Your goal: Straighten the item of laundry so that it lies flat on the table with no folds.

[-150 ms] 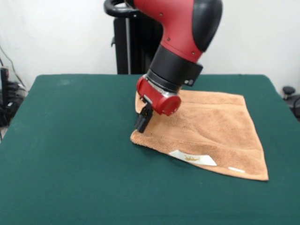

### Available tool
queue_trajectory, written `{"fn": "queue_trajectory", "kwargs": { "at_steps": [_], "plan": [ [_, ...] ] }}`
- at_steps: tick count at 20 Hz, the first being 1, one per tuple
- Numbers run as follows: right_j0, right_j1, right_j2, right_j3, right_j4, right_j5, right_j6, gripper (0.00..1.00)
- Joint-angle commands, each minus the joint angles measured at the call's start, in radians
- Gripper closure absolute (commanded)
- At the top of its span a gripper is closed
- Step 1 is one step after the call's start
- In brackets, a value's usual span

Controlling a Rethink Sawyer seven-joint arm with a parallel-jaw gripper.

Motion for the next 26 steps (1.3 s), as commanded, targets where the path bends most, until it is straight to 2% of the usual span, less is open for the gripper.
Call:
{"fn": "queue_trajectory", "kwargs": {
  "at_steps": [1, 3, 6, 11, 15, 19, 26],
  "plan": [
    [-0.043, -0.016, 0.222, 0.040, -0.070, 0.176, -0.004, 0.00],
    [-0.087, -0.036, 0.276, 0.059, -0.088, 0.163, -0.026, 0.00],
    [-0.193, -0.066, 0.406, 0.102, -0.128, 0.165, -0.079, 0.00],
    [-0.270, -0.066, 0.493, 0.111, -0.205, 0.232, -0.128, 0.00],
    [-0.282, -0.060, 0.504, 0.093, -0.263, 0.273, -0.115, 0.00],
    [-0.243, -0.052, 0.445, 0.044, -0.311, 0.317, -0.086, 0.00],
    [-0.229, -0.073, 0.416, 0.005, -0.364, 0.424, -0.068, 0.00]
  ]
}}
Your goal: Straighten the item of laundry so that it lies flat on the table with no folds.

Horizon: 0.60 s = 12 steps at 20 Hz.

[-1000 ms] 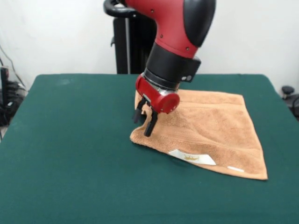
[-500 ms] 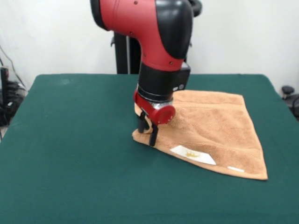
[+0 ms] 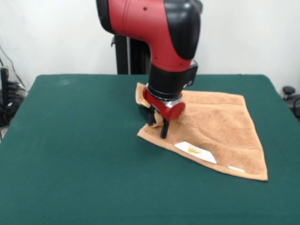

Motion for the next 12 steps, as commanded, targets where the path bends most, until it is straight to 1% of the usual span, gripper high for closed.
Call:
{"fn": "queue_trajectory", "kwargs": {
  "at_steps": [1, 3, 6, 9, 12],
  "plan": [
    [0.038, 0.006, 0.097, -0.006, -0.070, 0.202, -0.064, 0.00],
    [0.033, -0.008, 0.097, -0.003, -0.081, 0.222, -0.065, 0.00],
    [0.037, -0.018, 0.086, 0.007, -0.093, 0.187, -0.034, 0.00],
    [0.053, -0.011, 0.085, 0.009, -0.088, 0.171, 0.005, 0.00],
    [0.045, -0.009, 0.106, 0.016, -0.089, 0.147, 0.002, 0.00]
  ]
}}
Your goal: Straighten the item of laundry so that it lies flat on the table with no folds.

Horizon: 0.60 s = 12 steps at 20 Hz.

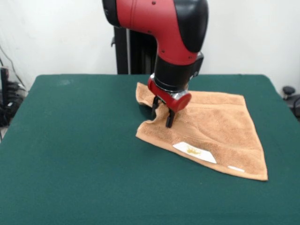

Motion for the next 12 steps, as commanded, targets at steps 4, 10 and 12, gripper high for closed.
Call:
{"fn": "queue_trajectory", "kwargs": {
  "at_steps": [4, 10, 12],
  "plan": [
    [0.016, 0.017, 0.121, 0.029, -0.050, -0.005, -0.013, 1.00],
    [0.036, 0.032, 0.091, 0.037, -0.039, -0.175, 0.095, 1.00],
    [0.045, 0.040, 0.078, 0.040, -0.040, -0.226, 0.119, 1.00]
  ]
}}
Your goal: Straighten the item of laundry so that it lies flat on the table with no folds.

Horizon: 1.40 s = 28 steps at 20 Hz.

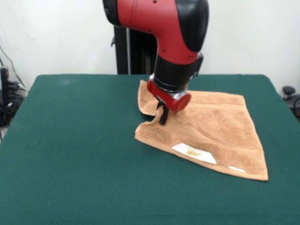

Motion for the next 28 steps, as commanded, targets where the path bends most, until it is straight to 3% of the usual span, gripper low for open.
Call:
{"fn": "queue_trajectory", "kwargs": {
  "at_steps": [1, 7, 13, 21, 28],
  "plan": [
    [0.056, 0.048, 0.060, 0.034, -0.018, -0.210, 0.134, 1.00],
    [0.105, 0.100, -0.021, -0.024, -0.012, -0.291, 0.129, 1.00],
    [0.065, 0.099, -0.011, -0.039, -0.016, -0.251, 0.062, 1.00],
    [0.080, 0.111, -0.028, -0.044, 0.005, -0.285, 0.094, 1.00],
    [0.031, 0.087, -0.048, -0.027, -0.045, -0.279, 0.046, 1.00]
  ]
}}
